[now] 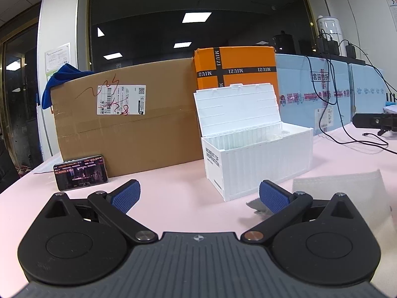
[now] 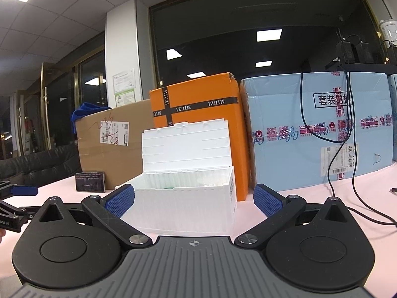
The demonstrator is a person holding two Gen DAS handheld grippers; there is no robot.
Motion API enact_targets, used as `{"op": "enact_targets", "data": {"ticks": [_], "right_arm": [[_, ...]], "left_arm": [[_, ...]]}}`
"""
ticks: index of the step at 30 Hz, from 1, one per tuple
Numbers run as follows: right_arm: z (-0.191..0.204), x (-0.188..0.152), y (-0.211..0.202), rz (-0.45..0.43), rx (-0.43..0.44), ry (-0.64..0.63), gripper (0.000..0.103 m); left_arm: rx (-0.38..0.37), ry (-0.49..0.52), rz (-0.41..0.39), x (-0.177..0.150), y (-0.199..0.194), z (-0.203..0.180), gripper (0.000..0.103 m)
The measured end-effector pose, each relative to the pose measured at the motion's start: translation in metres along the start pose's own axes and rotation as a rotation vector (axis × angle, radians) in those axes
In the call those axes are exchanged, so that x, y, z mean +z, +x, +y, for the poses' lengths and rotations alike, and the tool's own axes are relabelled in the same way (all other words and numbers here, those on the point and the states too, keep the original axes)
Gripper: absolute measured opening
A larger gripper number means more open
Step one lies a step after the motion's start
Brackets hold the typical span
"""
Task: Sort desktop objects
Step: 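Swing both tools back toward the white cloth pile on the table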
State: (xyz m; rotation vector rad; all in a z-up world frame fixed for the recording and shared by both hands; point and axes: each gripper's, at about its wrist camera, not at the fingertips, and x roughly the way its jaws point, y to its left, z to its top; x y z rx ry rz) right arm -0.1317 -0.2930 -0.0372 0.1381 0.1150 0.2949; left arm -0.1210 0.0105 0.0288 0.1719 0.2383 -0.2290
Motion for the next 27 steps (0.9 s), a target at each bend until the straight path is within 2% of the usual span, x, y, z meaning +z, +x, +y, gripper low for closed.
{"op": "enact_targets", "data": {"ticks": [5, 13, 20, 27], "right_arm": [[0.006, -0.004, -0.009, 0.019, 0.010, -0.006, 0.103], [0.016, -0.013, -0.020, 0.047, 0.020, 0.001, 0.103], [0.025, -0.024, -0.033, 0.100, 0.050, -0.001, 0.103], [0.035, -0.036, -0.036, 0.191, 0.132, 0.011, 0.103]], "left_arm": [[-0.014, 0.032, 0.020, -0.007, -0.007, -0.005, 0.103], [-0.002, 0.031, 0.048, -0.018, -0.017, 0.000, 0.103], [-0.060, 0.021, 0.084, -0.031, -0.026, -0.005, 0.103], [-0.138, -0.008, 0.096, -0.038, -0.035, -0.015, 0.102]]}}
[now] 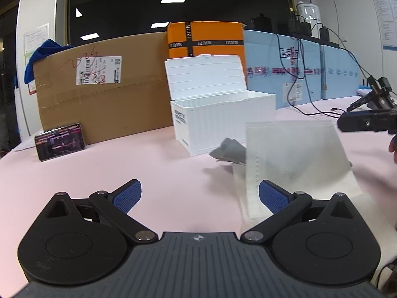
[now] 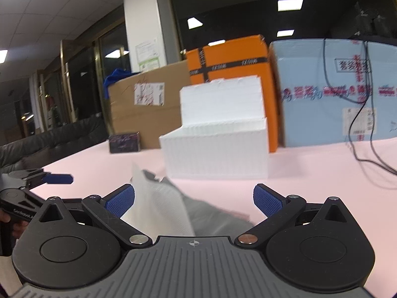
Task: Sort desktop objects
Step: 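Swing both tools back toward the white cloth pile on the table, then reach the right tool toward the grey sock on the white cloth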
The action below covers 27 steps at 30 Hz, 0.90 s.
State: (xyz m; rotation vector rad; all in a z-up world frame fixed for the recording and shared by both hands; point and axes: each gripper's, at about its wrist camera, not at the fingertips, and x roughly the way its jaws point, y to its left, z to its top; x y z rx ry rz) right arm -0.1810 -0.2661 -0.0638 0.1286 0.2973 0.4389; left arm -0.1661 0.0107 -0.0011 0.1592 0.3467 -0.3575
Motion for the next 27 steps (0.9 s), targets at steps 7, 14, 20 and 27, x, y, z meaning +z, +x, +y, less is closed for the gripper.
{"op": "enact_targets", "data": {"ticks": [7, 14, 20, 27], "right_arm": [[0.011, -0.011, 0.009, 0.066, 0.043, -0.005, 0.098], [0.014, -0.016, 0.024, 0.128, 0.103, -0.012, 0.041], [0.015, -0.013, 0.029, 0.123, 0.121, -0.044, 0.013], [0.004, -0.004, 0.031, 0.047, 0.073, -0.026, 0.010]], "left_arm": [[-0.069, -0.009, 0.040, -0.011, -0.001, -0.014, 0.102], [-0.118, -0.017, 0.076, -0.023, -0.003, -0.027, 0.102], [-0.124, -0.014, 0.090, -0.027, 0.000, -0.035, 0.102], [-0.101, -0.023, 0.089, -0.023, 0.005, -0.035, 0.103]]}}
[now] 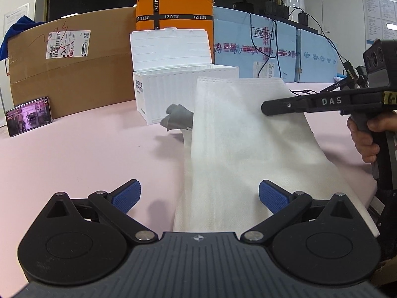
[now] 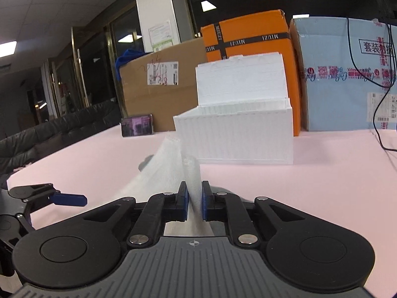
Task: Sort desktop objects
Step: 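Reach the right tool toward the grey sock on the white cloth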
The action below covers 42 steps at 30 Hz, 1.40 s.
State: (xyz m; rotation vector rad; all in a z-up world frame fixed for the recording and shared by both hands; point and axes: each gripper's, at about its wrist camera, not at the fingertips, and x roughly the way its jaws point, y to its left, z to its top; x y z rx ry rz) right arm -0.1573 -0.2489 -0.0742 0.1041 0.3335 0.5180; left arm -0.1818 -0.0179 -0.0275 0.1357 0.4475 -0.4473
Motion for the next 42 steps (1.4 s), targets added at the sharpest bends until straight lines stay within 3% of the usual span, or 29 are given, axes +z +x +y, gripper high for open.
{"op": "enact_targets", "data": {"ticks": [6, 16, 20, 22, 23, 24, 26, 30, 37, 42], "right_arm": [[0.014, 0.003, -0.017, -0.028, 0.153, -0.112, 0.010], [0.044, -0.015, -0.028, 0.111, 0.371, -0.237, 0.010], [0.050, -0.024, -0.027, 0.177, 0.388, -0.240, 0.011], [0.050, -0.028, -0.030, 0.190, 0.400, -0.221, 0.017], [0.050, -0.029, -0.031, 0.192, 0.402, -0.210, 0.026], [0.049, -0.030, -0.030, 0.196, 0.400, -0.199, 0.037], [0.048, -0.030, -0.033, 0.193, 0.393, -0.182, 0.043], [0.037, -0.025, -0.049, 0.144, 0.364, -0.131, 0.058], [-0.001, -0.019, -0.064, 0.102, 0.179, 0.067, 0.065], [-0.016, -0.020, -0.061, 0.105, 0.058, 0.123, 0.072]], "left_arm": [[0.046, -0.018, -0.005, 0.003, -0.002, 0.009, 0.103], [0.225, -0.055, -0.122, 0.024, -0.022, 0.037, 0.103], [0.213, -0.091, -0.175, 0.036, -0.026, 0.042, 0.103], [0.160, -0.099, -0.155, 0.037, -0.022, 0.038, 0.103], [0.125, -0.102, -0.128, 0.037, -0.016, 0.034, 0.103], [0.090, -0.101, -0.094, 0.036, -0.010, 0.030, 0.103], [0.037, -0.088, -0.033, 0.031, 0.000, 0.021, 0.103], [0.030, -0.059, 0.024, 0.024, 0.010, 0.013, 0.102], [0.005, -0.058, 0.078, 0.017, 0.013, 0.011, 0.101], [-0.027, -0.050, 0.087, 0.017, 0.016, 0.007, 0.096]]}}
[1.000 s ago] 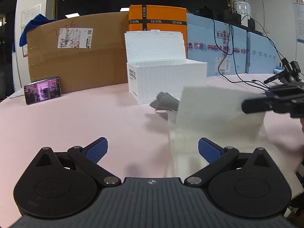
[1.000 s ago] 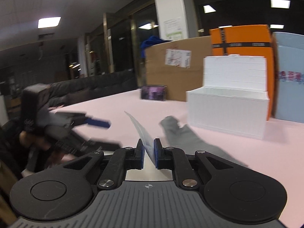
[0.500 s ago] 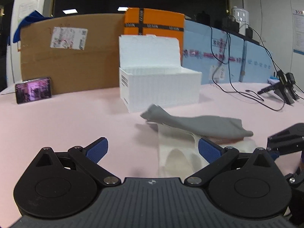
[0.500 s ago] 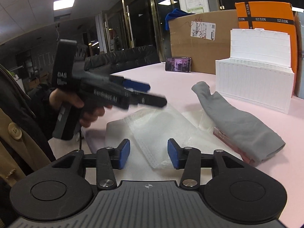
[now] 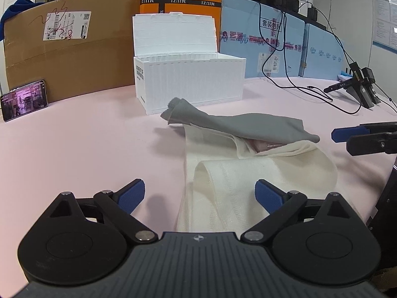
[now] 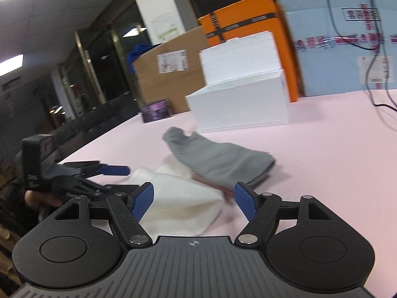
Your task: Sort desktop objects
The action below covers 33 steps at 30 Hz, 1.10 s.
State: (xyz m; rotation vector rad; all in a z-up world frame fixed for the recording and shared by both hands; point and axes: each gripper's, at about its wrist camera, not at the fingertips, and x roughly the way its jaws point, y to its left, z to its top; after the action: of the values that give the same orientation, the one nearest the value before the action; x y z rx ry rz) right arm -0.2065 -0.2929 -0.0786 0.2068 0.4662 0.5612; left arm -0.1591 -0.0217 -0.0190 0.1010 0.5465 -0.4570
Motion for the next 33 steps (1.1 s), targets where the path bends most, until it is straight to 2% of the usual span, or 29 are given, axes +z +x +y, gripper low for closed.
{"op": "enact_targets", "data": {"ticks": [4, 6, 11, 14, 18, 22, 26, 31, 33], "right_arm": [[-0.004, 0.002, 0.010, 0.018, -0.128, -0.038, 0.072], [-0.008, 0.002, 0.015, 0.034, -0.153, -0.036, 0.072], [-0.029, 0.006, 0.020, 0.037, -0.089, 0.130, 0.072], [-0.034, 0.009, 0.022, 0.034, -0.060, 0.174, 0.072], [-0.035, 0.014, 0.032, 0.048, -0.088, 0.191, 0.072], [-0.037, 0.019, 0.043, 0.069, -0.108, 0.189, 0.071], [-0.037, 0.022, 0.053, 0.098, -0.122, 0.159, 0.069], [-0.038, 0.025, 0.056, 0.111, -0.135, 0.133, 0.060], [-0.040, 0.027, 0.057, 0.113, -0.138, 0.128, 0.050]], "left_arm": [[0.008, 0.015, -0.030, 0.009, -0.001, 0.001, 0.096], [0.014, 0.012, -0.041, 0.014, 0.000, 0.004, 0.096], [-0.033, -0.084, -0.069, 0.032, 0.007, 0.021, 0.094], [-0.056, -0.115, -0.082, 0.046, 0.018, 0.028, 0.092], [-0.074, -0.174, -0.055, 0.062, 0.046, 0.040, 0.081], [-0.101, -0.195, -0.024, 0.071, 0.069, 0.045, 0.075], [-0.129, -0.183, 0.014, 0.075, 0.085, 0.043, 0.059], [-0.157, -0.157, 0.033, 0.076, 0.094, 0.037, 0.047], [-0.166, -0.147, 0.029, 0.078, 0.096, 0.036, 0.044]]}}
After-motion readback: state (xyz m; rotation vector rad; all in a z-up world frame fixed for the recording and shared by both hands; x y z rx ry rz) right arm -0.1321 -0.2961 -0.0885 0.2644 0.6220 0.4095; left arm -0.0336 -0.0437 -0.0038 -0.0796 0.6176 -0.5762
